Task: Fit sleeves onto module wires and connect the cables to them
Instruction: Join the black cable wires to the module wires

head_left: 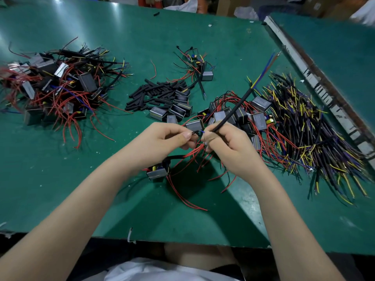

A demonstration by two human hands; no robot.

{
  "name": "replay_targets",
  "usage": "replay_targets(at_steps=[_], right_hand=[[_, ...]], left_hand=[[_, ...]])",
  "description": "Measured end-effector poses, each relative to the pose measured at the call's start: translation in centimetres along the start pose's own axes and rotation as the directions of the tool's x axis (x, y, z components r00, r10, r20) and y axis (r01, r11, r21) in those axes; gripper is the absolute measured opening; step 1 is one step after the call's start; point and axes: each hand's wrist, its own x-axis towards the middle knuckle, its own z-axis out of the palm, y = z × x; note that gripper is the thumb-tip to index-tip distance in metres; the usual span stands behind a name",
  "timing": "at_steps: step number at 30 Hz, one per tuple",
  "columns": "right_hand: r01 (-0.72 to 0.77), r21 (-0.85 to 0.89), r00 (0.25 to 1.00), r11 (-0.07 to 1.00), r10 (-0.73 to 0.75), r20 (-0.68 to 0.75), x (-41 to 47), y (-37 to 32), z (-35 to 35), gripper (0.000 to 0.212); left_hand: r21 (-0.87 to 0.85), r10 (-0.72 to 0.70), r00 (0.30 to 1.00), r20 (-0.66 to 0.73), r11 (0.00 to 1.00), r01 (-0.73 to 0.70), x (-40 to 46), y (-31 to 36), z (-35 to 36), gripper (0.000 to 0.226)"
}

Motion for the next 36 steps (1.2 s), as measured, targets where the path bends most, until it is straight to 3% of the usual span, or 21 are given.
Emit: replay_targets(at_steps=[3, 7, 17, 20, 24, 26, 27, 29, 31, 33, 35, 36], right_hand=[[0.011, 0.026, 1.0, 1.0, -0.01, -0.018, 0.0, 0.1, 0.1, 0.015], [0.058, 0.029, 0.998, 0.998, -0.057, -0.031, 0.0, 0.1, 0.1, 0.02], [0.235, -0.118, 0.967, 0.965, -0.244, -0.066, -0.2, 0.3, 0.3, 0.008], [0.29, -0.182, 0.949, 0.94, -0.307, -0.073, -0.3, 0.5, 0.3, 0.012], [0.311, -0.228, 0.939, 0.923, -0.336, -0.079, -0.3, 0.2, 0.2, 0.014], [0.284, -0.229, 0.945, 0.931, -0.312, -0.097, -0.2, 0.0, 0.3, 0.015], [0.257, -0.225, 0.952, 0.94, -0.286, -0.108, -0.2, -0.1, 0.5, 0.015], [0.167, -0.172, 0.974, 0.971, -0.189, -0.12, -0.3, -0.2, 0.8, 0.014], [0.03, -0.053, 0.994, 0.998, -0.035, -0.108, -0.4, -0.4, 1.1, 0.013], [-0.101, 0.053, 0.991, 0.993, 0.105, -0.082, -0.3, -0.5, 1.4, 0.013], [-0.17, 0.121, 0.982, 0.978, 0.178, -0.062, -0.3, -0.4, 1.7, 0.015], [-0.177, 0.141, 0.981, 0.974, 0.187, -0.058, -0.3, -0.4, 1.8, 0.015]], left_hand=[[-0.198, -0.114, 0.993, 0.037, 0.973, 0.119, 0.2, 0.4, 0.1, 0.027], [-0.35, -0.201, 0.951, 0.233, 0.895, 0.276, 0.3, 0.4, -0.3, 0.025], [-0.396, -0.117, 0.948, 0.296, 0.888, 0.233, 0.2, -0.3, -1.0, 0.022], [-0.36, -0.097, 0.967, 0.237, 0.915, 0.18, -0.1, 0.1, -0.8, 0.019], [-0.166, -0.011, 0.998, 0.068, 0.986, 0.022, -0.3, 0.6, -0.4, 0.01], [0.076, 0.116, 0.992, -0.039, 0.991, -0.113, -0.6, 0.7, -0.1, 0.01], [0.275, 0.226, 0.97, -0.087, 0.942, -0.195, -0.8, 0.7, 0.0, 0.011], [0.637, 0.458, 0.885, -0.082, 0.707, -0.307, -1.1, 0.7, 0.3, 0.017], [0.814, 0.611, 0.791, 0.029, 0.445, -0.373, -1.2, 0.9, 0.5, 0.023], [0.888, 0.663, 0.736, 0.137, 0.247, -0.388, -1.3, 1.1, 0.2, 0.026], [0.901, 0.634, 0.757, 0.159, 0.22, -0.374, -1.3, 1.1, 0.0, 0.026], [0.873, 0.578, 0.805, 0.134, 0.315, -0.372, -1.3, 1.2, 0.1, 0.025]])
